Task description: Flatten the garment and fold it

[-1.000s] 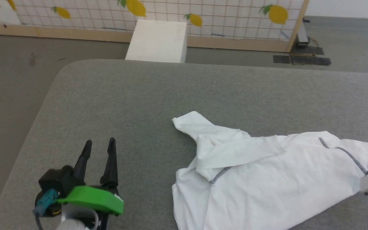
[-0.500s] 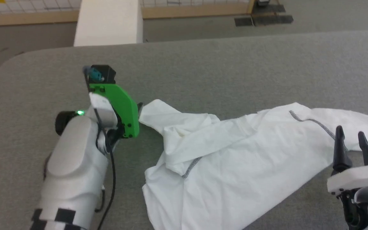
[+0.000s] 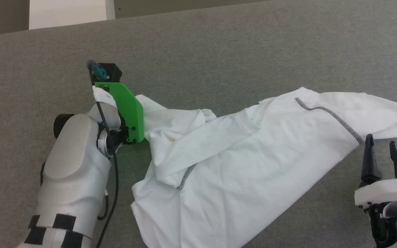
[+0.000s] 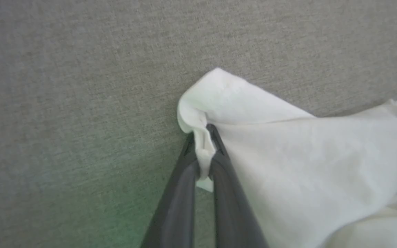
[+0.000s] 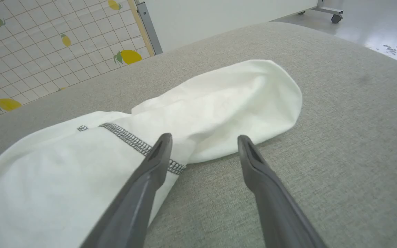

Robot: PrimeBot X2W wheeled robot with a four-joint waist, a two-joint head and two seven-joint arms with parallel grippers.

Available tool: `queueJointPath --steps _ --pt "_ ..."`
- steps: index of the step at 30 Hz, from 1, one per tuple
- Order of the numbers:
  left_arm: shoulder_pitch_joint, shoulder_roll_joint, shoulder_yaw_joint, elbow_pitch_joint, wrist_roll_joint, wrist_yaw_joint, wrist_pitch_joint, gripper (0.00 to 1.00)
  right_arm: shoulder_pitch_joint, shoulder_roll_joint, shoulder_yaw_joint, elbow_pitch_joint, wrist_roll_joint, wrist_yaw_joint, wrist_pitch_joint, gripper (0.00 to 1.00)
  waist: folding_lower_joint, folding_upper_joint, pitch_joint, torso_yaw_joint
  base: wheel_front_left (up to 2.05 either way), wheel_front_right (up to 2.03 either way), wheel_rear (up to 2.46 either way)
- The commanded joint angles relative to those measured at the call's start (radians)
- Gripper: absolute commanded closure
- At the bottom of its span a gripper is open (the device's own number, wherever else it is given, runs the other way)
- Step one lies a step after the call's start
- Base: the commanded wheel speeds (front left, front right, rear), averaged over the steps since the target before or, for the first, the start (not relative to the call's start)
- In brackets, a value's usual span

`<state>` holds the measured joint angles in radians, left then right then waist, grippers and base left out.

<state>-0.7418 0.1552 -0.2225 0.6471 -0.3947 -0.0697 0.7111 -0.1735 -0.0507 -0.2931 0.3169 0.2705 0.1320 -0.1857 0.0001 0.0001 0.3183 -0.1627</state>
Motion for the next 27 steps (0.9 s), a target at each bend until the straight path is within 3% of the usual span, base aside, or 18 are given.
queueJointPath --steps 1,5,11,15,20,23,27 --pt "0.024 -0.020 0.007 0.019 -0.023 -0.005 -0.015 1.00 -0.010 0.000 0.003 0.004 -0.014 -0.001 -0.009 0.00 -0.0001 -0.0001 -0.013 0.028 0.00 0.00 0.00" --pt "0.023 -0.034 0.101 -0.026 -0.122 -0.015 -0.117 1.00 -0.018 0.000 0.008 0.011 -0.029 -0.001 -0.008 0.00 -0.0001 -0.0001 -0.049 0.070 0.00 0.00 0.00" --pt "0.065 0.013 0.285 -0.179 -0.242 0.007 -0.261 1.00 -0.008 0.000 0.014 0.016 -0.046 -0.001 0.009 0.00 -0.0001 -0.0001 -0.121 0.160 0.00 0.00 0.00" --pt "0.159 0.074 0.390 -0.287 -0.262 0.067 -0.297 1.00 0.010 0.000 0.010 0.016 -0.049 -0.001 0.018 0.00 -0.0001 -0.0001 -0.159 0.216 0.00 0.00 0.00" --pt "0.344 0.118 0.547 -0.432 -0.267 0.182 -0.345 1.00 0.031 0.000 0.018 0.022 -0.043 -0.001 0.026 0.00 -0.0001 -0.0001 -0.194 0.270 0.00 0.00 0.00" --pt "0.446 0.150 0.648 -0.458 -0.276 0.219 -0.371 1.00 0.037 0.000 0.025 0.023 -0.041 -0.001 0.029 0.00 -0.0001 -0.0001 -0.202 0.288 0.00 0.00 0.00" --pt "0.578 0.140 0.732 -0.486 -0.284 0.263 -0.376 1.00 0.047 0.000 0.027 0.026 -0.039 -0.001 0.031 0.00 -0.0001 -0.0001 -0.210 0.308 0.00 0.00 0.00"
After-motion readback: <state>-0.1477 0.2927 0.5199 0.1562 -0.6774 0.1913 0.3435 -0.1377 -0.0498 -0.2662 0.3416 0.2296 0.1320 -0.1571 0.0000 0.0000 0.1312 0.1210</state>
